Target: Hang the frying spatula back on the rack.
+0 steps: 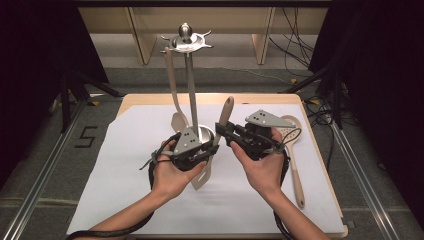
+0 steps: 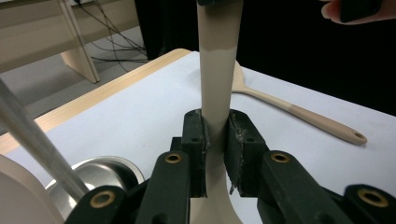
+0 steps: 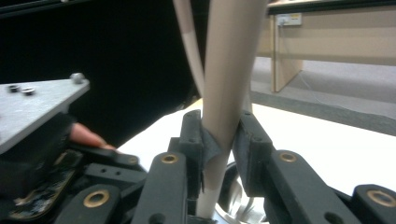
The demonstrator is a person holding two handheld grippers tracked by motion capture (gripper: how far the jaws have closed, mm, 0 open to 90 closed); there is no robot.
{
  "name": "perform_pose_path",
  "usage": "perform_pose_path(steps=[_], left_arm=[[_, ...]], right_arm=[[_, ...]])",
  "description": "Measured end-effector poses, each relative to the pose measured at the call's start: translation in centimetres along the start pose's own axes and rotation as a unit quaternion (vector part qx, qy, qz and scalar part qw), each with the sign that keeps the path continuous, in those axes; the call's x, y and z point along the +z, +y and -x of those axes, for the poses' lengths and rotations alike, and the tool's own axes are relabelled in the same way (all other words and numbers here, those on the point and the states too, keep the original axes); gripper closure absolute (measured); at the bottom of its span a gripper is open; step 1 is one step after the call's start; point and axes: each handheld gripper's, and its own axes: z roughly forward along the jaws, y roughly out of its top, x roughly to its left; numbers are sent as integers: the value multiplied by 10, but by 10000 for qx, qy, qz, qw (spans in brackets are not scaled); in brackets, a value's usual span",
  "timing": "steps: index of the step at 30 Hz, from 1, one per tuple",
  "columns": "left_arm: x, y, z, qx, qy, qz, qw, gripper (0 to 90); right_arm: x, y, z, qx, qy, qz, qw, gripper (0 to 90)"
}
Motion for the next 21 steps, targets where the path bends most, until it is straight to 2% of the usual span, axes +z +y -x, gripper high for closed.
perform_pose_path(steps=[1,3,5,6,7,8,9,10,11,12,13,14,15,16,17,18,20,21], left_arm=[[0,0,-1,-132,-124,72,9998,758],[-2,0,-7,125,-379,107,9991,679],[-5,-1,-12,186,-774,112,9968,590],[-5,-1,-12,186,-774,112,9968,562],[-10,-3,-16,157,-1136,198,9932,545],[-12,-4,-18,167,-1297,170,9913,526],[-13,-5,-21,146,-1497,196,9884,515],[-13,-5,-21,146,-1497,196,9884,510],[-15,-4,-24,49,-1841,256,9826,500],[-15,-4,-24,49,-1841,256,9826,495],[-15,-3,-25,20,-2099,322,9772,495],[-15,-3,-25,20,-2099,322,9772,496],[-15,-1,-25,36,-2320,343,9721,496],[-15,-1,-25,36,-2320,343,9721,500],[-13,1,-24,51,-2440,380,9690,504],[-13,1,-24,51,-2440,380,9690,512],[-11,1,-24,19,-2553,405,9660,519],[-10,2,-24,-13,-2577,427,9653,525]], right_arm=[[-1,1,0,-252,58,-15,9997,760],[-4,3,0,-330,283,-78,9990,760],[-7,6,5,-512,548,-126,9971,760],[-7,6,5,-512,548,-126,9971,760],[-11,8,10,-558,836,-216,9947,760],[-12,9,15,-680,1059,-270,9917,760],[-14,11,18,-765,1343,-413,9871,761],[-15,11,20,-862,1548,-453,9831,761],[-15,11,23,-956,1733,-404,9794,761],[-15,11,23,-956,1733,-404,9794,761],[-17,11,24,-924,1959,-593,9745,762],[-17,11,24,-924,1959,-593,9745,762],[-18,10,25,-960,2162,-609,9697,762],[-18,10,25,-960,2162,-609,9697,762],[-18,9,25,-921,2258,-614,9679,762],[-18,9,25,-921,2258,-614,9679,762],[-17,9,27,-1094,2261,-503,9666,762],[-16,7,25,-981,2285,-502,9673,762]])
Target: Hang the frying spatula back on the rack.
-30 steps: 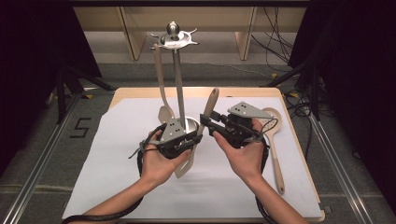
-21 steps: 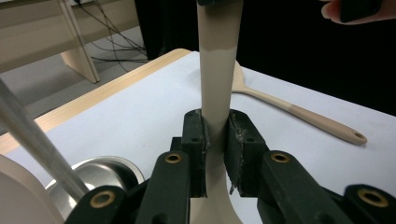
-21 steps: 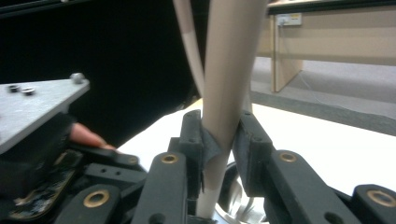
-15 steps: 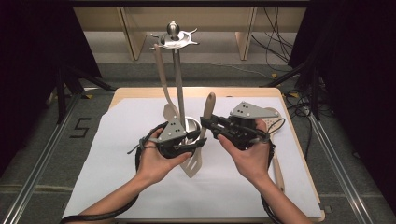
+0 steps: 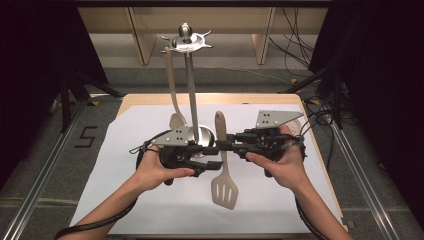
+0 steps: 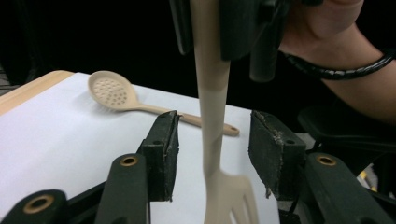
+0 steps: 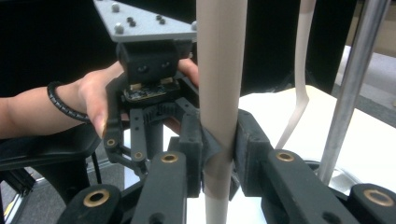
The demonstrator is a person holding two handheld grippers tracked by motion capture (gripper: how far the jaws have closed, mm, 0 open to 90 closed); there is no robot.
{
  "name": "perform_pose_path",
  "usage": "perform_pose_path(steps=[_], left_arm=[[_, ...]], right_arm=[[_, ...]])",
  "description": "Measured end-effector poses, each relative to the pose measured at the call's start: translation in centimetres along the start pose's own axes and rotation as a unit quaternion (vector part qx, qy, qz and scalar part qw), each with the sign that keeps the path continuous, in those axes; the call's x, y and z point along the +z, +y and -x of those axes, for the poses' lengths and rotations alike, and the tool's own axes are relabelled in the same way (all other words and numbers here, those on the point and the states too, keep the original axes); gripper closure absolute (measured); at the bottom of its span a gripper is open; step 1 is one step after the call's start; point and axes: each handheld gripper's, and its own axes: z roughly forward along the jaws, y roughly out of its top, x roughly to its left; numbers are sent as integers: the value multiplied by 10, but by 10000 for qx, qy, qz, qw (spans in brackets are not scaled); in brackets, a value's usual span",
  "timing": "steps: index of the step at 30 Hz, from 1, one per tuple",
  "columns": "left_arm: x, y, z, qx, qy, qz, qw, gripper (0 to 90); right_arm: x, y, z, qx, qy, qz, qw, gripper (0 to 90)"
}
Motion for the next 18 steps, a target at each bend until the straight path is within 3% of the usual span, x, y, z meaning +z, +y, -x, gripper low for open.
perform_pose_path(steps=[1,2,3,7,8,10,15,18], left_arm=[[1,0,-1,-22,-24,6,10000,534],[2,0,-1,-18,-58,52,10000,544],[2,1,-2,-20,-58,43,10000,573],[4,1,-3,-29,-61,77,9999,628],[4,2,-4,-46,-115,122,9998,637],[5,2,-4,-56,-144,134,9998,663],[5,4,-4,-82,-222,219,9995,725],[4,5,-2,-22,-191,250,9995,754]], right_arm=[[1,-1,1,-93,-28,59,9999,762],[1,-1,0,12,62,-51,10000,762],[1,-1,1,-92,48,-62,9999,762],[0,-2,-2,133,78,-117,9998,762],[2,-2,0,-30,161,-59,9998,762],[1,-2,-2,38,158,-146,9998,762],[3,0,-1,-168,179,-50,9997,762],[4,0,-2,-69,233,-39,9997,762]])
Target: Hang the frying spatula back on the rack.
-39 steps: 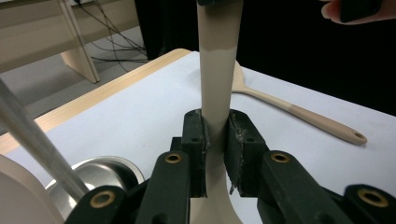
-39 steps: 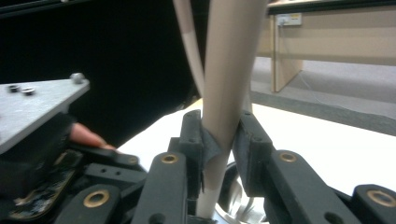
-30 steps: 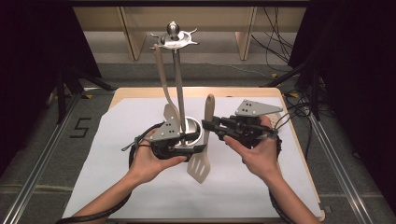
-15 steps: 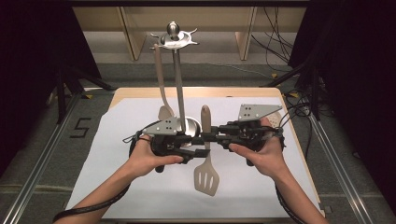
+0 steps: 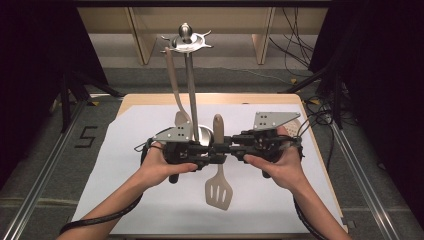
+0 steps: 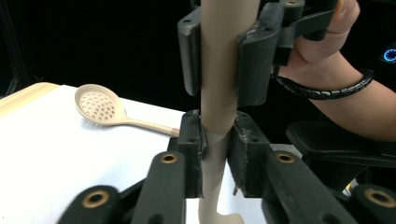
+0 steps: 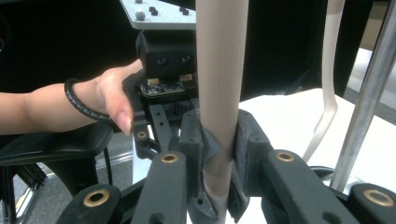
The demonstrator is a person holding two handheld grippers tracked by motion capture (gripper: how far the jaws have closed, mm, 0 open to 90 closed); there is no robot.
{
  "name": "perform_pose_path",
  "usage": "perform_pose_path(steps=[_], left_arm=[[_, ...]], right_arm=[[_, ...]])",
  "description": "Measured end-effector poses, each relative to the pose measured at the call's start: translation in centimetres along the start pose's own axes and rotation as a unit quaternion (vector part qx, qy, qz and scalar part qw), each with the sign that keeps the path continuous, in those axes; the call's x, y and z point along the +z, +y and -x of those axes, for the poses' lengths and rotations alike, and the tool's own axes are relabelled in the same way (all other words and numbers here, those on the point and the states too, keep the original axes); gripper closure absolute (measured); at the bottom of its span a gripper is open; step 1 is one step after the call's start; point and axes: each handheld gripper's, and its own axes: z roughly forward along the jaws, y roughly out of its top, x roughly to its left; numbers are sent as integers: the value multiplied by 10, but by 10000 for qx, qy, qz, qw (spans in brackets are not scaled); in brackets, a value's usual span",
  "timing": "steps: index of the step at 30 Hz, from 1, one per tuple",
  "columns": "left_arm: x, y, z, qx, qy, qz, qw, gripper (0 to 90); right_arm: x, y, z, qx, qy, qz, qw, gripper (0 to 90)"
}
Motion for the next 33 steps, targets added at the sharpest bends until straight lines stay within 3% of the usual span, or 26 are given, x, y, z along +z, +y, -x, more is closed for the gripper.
perform_pose_path(steps=[2,5,6,7,10,11,12,13,16,18,21,22,23,27,28,29,32,33], left_arm=[[-1,0,1,22,-13,28,10000,760],[-2,1,3,58,85,0,9999,764],[-3,3,4,87,238,-96,9996,765],[-3,3,4,87,238,-96,9996,765],[-8,4,3,-18,724,-168,9972,767],[-9,4,2,-53,801,-137,9967,767],[-12,5,2,-54,938,-160,9954,767],[-13,5,2,-155,1071,-141,9940,767],[-17,7,0,-155,1208,-177,9924,768],[-20,9,-2,-161,1302,-189,9912,768],[-24,12,-4,-156,1436,-194,9893,768],[-25,12,-5,-155,1470,-191,9888,768],[-27,14,-6,-167,1557,-204,9874,768],[-31,14,-10,-148,1632,-221,9862,768],[-32,14,-11,-151,1670,-223,9856,768],[-33,15,-12,-163,1678,-216,9854,768],[-36,16,-14,-154,1719,-204,9848,768],[-37,16,-15,-158,1736,-192,9845,767]], right_arm=[[-1,0,0,112,108,10,9999,761],[-1,0,0,70,119,44,9999,758],[0,-1,1,76,77,215,9997,724],[0,-1,1,76,77,215,9997,724],[-4,-1,1,35,-180,281,9994,619],[-6,-2,0,192,-182,310,9992,609],[-7,-3,2,59,-276,409,9988,608],[-10,-4,0,190,-364,357,9985,608],[-15,-7,1,141,-592,385,9974,609],[-20,-10,0,247,-728,387,9963,609],[-27,-17,3,323,-972,380,9940,609],[-30,-22,6,380,-1163,308,9920,609],[-32,-25,7,389,-1265,340,9906,612],[-36,-37,8,491,-1593,312,9855,613],[-38,-39,10,389,-1700,247,9844,613],[-38,-42,10,431,-1679,212,9846,613],[-40,-49,12,425,-1916,143,9805,612],[-40,-51,12,532,-1924,99,9798,612]])
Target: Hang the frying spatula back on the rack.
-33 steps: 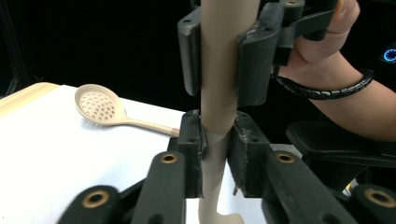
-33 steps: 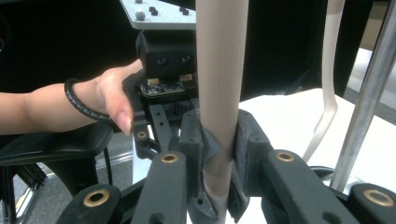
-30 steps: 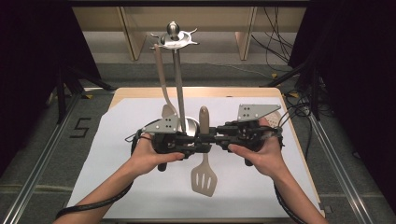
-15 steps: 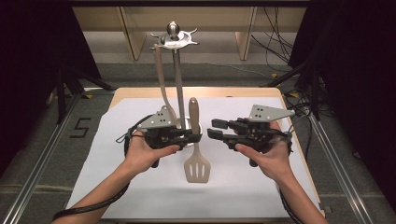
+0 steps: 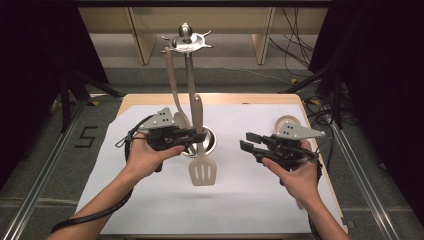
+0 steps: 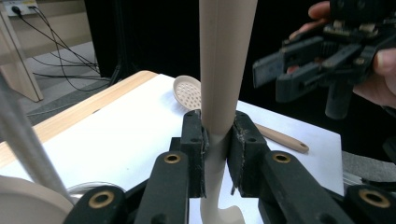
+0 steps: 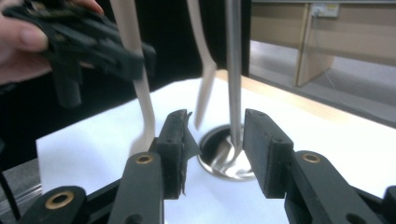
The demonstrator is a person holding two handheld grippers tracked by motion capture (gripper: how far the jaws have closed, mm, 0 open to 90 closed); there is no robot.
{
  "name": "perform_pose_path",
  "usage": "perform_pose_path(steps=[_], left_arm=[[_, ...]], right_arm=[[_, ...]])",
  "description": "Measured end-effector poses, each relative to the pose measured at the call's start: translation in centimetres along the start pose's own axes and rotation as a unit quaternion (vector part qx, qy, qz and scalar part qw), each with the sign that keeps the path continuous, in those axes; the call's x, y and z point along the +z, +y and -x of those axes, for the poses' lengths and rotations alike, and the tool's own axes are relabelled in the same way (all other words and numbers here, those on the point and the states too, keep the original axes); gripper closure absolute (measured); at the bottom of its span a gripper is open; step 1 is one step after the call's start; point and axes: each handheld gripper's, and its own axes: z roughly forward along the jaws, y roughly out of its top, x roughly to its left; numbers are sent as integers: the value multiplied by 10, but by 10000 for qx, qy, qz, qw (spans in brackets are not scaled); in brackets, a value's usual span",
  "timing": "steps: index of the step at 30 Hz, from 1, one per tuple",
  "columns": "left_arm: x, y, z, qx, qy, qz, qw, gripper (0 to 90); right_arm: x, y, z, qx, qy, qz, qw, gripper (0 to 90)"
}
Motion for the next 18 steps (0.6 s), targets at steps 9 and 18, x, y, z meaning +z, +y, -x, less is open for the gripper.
perform_pose_path(steps=[9,18], left_arm=[[-3,6,-7,35,21,-31,10000,767],[-4,11,-14,35,67,-29,10000,767]], right_arm=[[8,-18,2,67,-490,-377,9981,590],[9,-34,6,432,-815,-617,9938,580]])
